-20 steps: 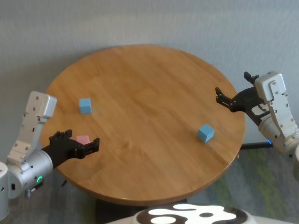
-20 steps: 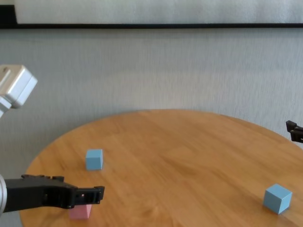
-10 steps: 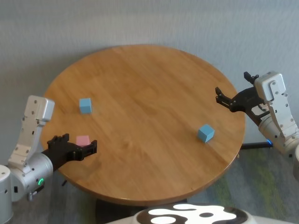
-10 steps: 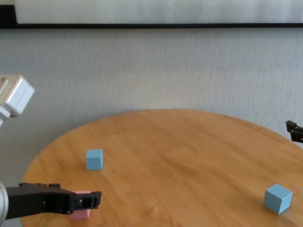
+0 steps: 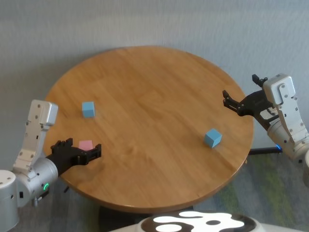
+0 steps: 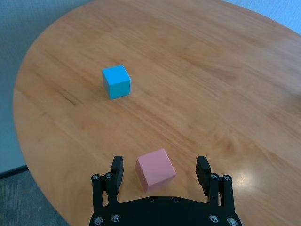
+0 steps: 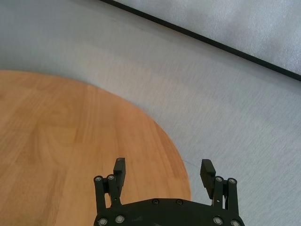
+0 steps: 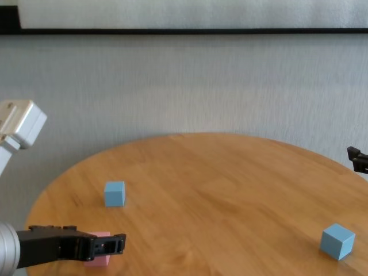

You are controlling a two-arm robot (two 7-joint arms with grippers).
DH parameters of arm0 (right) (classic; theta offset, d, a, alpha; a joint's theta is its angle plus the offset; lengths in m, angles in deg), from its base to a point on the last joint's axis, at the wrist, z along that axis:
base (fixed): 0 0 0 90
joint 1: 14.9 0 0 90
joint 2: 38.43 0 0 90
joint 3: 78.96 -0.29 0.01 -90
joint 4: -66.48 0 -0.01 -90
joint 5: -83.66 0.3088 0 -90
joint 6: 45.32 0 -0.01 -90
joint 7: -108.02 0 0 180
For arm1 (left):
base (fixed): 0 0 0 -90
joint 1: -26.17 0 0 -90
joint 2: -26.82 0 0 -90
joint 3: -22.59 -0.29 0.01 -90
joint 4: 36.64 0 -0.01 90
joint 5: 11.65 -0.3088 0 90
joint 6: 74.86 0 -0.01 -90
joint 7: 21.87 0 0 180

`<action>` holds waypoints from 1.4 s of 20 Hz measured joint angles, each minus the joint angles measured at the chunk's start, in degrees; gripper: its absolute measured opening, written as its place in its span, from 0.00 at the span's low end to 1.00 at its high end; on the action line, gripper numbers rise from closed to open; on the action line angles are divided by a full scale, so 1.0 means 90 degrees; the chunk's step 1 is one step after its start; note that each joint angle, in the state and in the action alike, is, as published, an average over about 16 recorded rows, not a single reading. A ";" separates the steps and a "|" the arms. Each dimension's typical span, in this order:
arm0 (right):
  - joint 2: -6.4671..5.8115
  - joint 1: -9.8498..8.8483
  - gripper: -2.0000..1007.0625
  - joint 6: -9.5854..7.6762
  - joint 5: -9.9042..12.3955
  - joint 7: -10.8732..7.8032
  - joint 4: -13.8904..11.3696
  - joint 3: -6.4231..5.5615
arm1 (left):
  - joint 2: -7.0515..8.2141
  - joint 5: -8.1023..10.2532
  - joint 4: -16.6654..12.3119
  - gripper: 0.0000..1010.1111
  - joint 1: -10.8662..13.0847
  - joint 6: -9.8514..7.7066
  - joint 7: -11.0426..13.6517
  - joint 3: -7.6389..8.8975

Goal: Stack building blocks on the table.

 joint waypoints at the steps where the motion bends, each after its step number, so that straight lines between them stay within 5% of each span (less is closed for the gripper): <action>1: 0.0000 0.0000 1.00 0.0000 0.0000 0.0000 0.0000 0.0000 | -0.0021 -0.0023 0.0030 0.99 -0.0013 0.0010 0.0003 0.0002; 28: 0.0000 0.0000 1.00 0.0000 0.0000 0.0000 0.0000 0.0000 | -0.0368 -0.0617 0.0539 0.99 -0.0232 0.0161 0.0056 0.0025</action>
